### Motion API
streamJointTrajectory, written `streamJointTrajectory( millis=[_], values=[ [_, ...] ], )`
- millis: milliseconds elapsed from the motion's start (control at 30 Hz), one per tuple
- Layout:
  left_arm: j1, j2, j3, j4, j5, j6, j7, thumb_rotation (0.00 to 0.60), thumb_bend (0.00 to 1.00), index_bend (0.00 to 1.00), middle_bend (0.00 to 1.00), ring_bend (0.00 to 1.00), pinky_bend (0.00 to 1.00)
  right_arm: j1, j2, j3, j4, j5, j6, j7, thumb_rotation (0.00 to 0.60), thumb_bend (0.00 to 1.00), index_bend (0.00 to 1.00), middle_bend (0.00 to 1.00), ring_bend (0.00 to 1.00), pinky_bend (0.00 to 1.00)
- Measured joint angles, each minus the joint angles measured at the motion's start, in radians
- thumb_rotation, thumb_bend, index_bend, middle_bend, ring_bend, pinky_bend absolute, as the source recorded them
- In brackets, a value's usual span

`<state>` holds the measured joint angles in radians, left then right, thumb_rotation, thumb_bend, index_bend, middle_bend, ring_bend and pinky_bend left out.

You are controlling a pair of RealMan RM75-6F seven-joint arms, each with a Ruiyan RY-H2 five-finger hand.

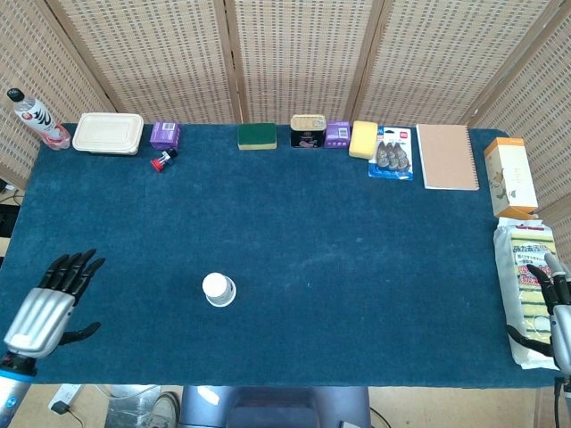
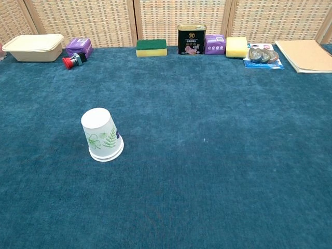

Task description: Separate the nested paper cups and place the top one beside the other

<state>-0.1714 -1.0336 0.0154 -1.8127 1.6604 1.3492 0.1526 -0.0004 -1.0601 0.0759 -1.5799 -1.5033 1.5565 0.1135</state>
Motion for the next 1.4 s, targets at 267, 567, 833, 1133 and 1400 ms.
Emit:
streamJointTrajectory(
  millis=[267, 567, 833, 1133, 1400],
  values=[
    [-0.161, -0.007, -0.062, -0.114, -0.059, -0.205, 0.103, 0.6, 0.13, 0.0, 0.0, 0.0, 0.04, -0.002, 0.006, -0.001, 0.0, 0.0, 0.001, 0.016, 0.6, 0.07, 0.13, 0.0, 0.0, 0.0],
    [-0.267, -0.08, -0.122, -0.175, -0.263, -0.326, 0.287, 0.6, 0.13, 0.03, 0.0, 0.0, 0.04, -0.009, 0.019, 0.0, 0.002, -0.005, 0.014, 0.063, 0.6, 0.07, 0.14, 0.0, 0.0, 0.0],
    [-0.365, -0.171, -0.152, -0.205, -0.479, -0.371, 0.485, 0.6, 0.13, 0.08, 0.0, 0.0, 0.04, -0.013, 0.028, 0.001, 0.003, -0.006, 0.018, 0.093, 0.6, 0.07, 0.14, 0.0, 0.0, 0.0],
    [-0.437, -0.25, -0.148, -0.211, -0.617, -0.351, 0.609, 0.6, 0.13, 0.18, 0.0, 0.0, 0.04, -0.016, 0.034, 0.002, 0.005, -0.003, 0.02, 0.114, 0.6, 0.07, 0.14, 0.0, 0.0, 0.0],
    [-0.498, -0.314, -0.139, -0.207, -0.712, -0.311, 0.69, 0.6, 0.13, 0.28, 0.0, 0.0, 0.04, -0.015, 0.036, 0.003, 0.006, -0.002, 0.016, 0.123, 0.6, 0.07, 0.14, 0.0, 0.0, 0.0]
  ],
)
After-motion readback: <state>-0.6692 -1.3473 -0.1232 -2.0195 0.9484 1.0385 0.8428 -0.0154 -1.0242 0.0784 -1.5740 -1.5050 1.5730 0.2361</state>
